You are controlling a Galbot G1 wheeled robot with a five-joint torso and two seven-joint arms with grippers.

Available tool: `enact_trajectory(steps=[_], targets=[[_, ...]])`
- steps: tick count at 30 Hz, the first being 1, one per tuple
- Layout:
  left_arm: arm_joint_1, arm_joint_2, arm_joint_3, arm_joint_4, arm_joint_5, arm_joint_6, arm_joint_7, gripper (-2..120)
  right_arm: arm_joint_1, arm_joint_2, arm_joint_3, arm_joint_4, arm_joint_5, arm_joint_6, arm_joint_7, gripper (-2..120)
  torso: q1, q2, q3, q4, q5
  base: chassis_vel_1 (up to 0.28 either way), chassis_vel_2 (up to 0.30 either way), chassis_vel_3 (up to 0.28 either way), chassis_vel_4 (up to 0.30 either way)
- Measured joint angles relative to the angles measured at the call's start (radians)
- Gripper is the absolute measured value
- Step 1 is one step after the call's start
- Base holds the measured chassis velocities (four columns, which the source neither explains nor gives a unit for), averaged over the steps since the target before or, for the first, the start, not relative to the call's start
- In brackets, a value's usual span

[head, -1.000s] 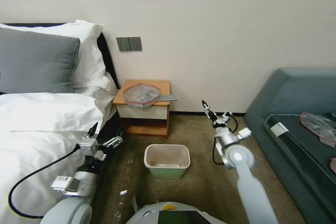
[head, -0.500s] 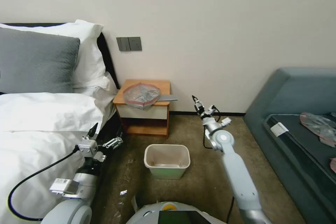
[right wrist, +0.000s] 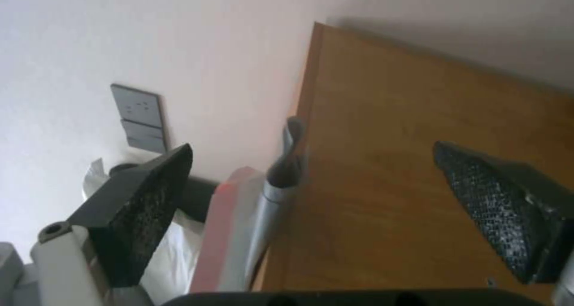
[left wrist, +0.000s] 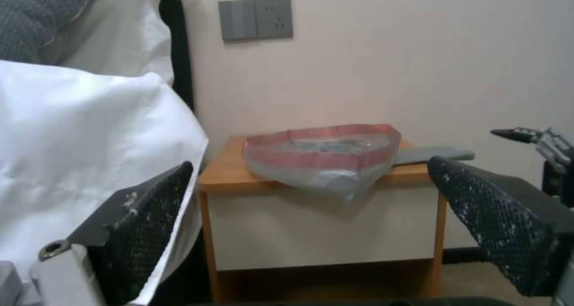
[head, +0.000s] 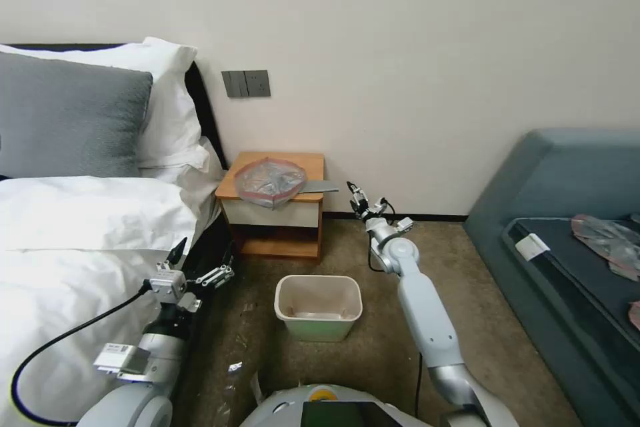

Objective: Pick up the garbage bag from the table and place it over the trash can.

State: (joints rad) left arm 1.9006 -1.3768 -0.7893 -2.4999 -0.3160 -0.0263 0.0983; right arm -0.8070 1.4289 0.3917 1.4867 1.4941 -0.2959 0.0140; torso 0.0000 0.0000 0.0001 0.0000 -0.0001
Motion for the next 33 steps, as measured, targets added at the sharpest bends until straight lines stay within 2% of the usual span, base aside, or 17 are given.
enact_trajectory(steps=[7, 22, 24, 25, 29, 30, 32, 33], targets=[[-0.003, 0.020, 0.008, 0.000, -0.003, 0.000, 0.009, 100, 0.025, 0.016, 0.001, -0.048, 0.000, -0.002, -0.022, 100, 0.000, 0.000, 0.000, -0.0002, 0.0000, 0.000, 0.000, 0.000, 0.000], [0.003, 0.007, 0.009, 0.000, 0.007, -0.003, 0.013, 100, 0.113, 0.066, -0.054, -0.139, -0.014, -0.014, -0.064, 99, 0.000, 0.000, 0.000, 0.0001, 0.0000, 0.000, 0.000, 0.000, 0.000], [0.005, 0.006, 0.009, 0.000, 0.009, -0.004, 0.014, 100, 0.122, 0.075, -0.053, -0.149, -0.018, -0.014, -0.066, 91, 0.000, 0.000, 0.000, 0.0001, 0.0000, 0.000, 0.000, 0.000, 0.000], [0.005, 0.006, 0.009, 0.000, 0.009, -0.004, 0.014, 100, 0.122, 0.075, -0.053, -0.149, -0.018, -0.014, -0.066, 91, 0.000, 0.000, 0.000, 0.0001, 0.0000, 0.000, 0.000, 0.000, 0.000], [0.012, 0.005, 0.008, 0.000, 0.009, -0.004, 0.016, 100, 0.131, 0.090, -0.051, -0.169, -0.026, -0.013, -0.074, 72, 0.000, 0.000, 0.000, 0.0000, 0.0000, 0.000, 0.000, 0.000, 0.000], [0.012, 0.005, 0.008, 0.000, 0.009, -0.004, 0.016, 100, 0.131, 0.090, -0.051, -0.169, -0.026, -0.013, -0.074, 72, 0.000, 0.000, 0.000, 0.0000, 0.0000, 0.000, 0.000, 0.000, 0.000], [0.014, 0.006, 0.008, 0.000, 0.009, -0.005, 0.018, 100, 0.132, 0.089, -0.049, -0.168, -0.030, -0.012, -0.076, 63, 0.000, 0.000, 0.000, -0.0001, 0.0000, 0.000, 0.000, 0.000, 0.000], [0.014, 0.006, 0.008, 0.000, 0.009, -0.005, 0.018, 100, 0.132, 0.089, -0.049, -0.168, -0.030, -0.012, -0.076, 63, 0.000, 0.000, 0.000, -0.0001, 0.0000, 0.000, 0.000, 0.000, 0.000]])
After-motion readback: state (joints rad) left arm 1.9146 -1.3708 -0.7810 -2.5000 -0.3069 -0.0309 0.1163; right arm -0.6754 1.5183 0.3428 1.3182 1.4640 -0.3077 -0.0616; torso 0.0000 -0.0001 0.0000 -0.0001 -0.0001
